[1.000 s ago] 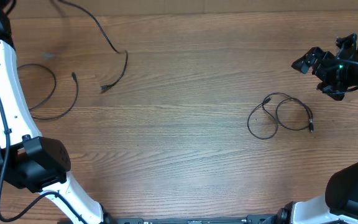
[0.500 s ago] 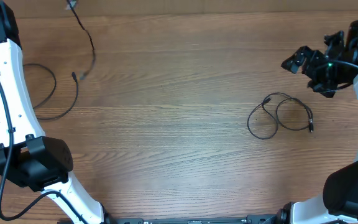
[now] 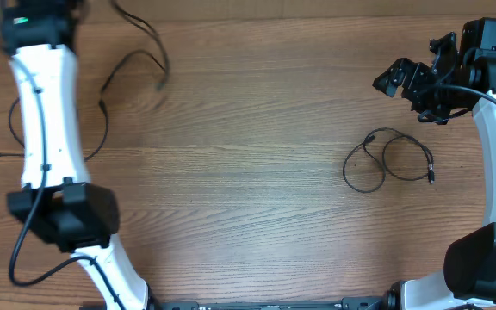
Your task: Untangle cables
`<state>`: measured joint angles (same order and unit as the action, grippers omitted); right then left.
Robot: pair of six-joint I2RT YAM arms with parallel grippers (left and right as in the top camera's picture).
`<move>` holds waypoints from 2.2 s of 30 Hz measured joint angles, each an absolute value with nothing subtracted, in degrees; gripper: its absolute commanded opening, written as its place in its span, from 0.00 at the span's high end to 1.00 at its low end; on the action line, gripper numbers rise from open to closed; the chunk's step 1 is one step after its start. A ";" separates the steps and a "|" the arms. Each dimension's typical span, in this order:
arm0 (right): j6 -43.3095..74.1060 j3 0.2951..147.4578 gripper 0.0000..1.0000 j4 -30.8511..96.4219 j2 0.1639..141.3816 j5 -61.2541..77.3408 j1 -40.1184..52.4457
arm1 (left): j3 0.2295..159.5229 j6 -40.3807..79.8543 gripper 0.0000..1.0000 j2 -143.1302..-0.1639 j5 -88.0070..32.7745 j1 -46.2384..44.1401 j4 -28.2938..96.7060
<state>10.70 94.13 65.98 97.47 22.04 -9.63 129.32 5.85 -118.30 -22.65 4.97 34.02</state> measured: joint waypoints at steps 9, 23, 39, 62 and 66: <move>10.68 94.13 0.00 67.48 97.47 19.16 -9.61 | 129.27 4.32 0.96 -125.69 -19.53 -0.30 56.80; 10.66 94.13 0.00 66.65 97.47 16.91 -9.61 | 129.03 7.55 0.96 -126.67 11.90 5.63 58.52; 10.66 94.13 0.00 67.81 97.47 16.47 -9.61 | 129.05 18.06 0.00 -126.67 4.78 3.51 57.95; 10.63 88.68 0.00 66.85 97.62 16.47 -9.61 | 128.68 34.20 0.01 -140.70 -2.31 -9.34 77.95; 10.52 84.27 0.00 63.70 97.69 16.47 -9.61 | 128.73 33.63 0.00 -139.94 0.45 -6.59 80.64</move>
<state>10.52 84.27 63.70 97.69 16.47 -9.61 128.73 33.63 -139.94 0.45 -6.59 80.64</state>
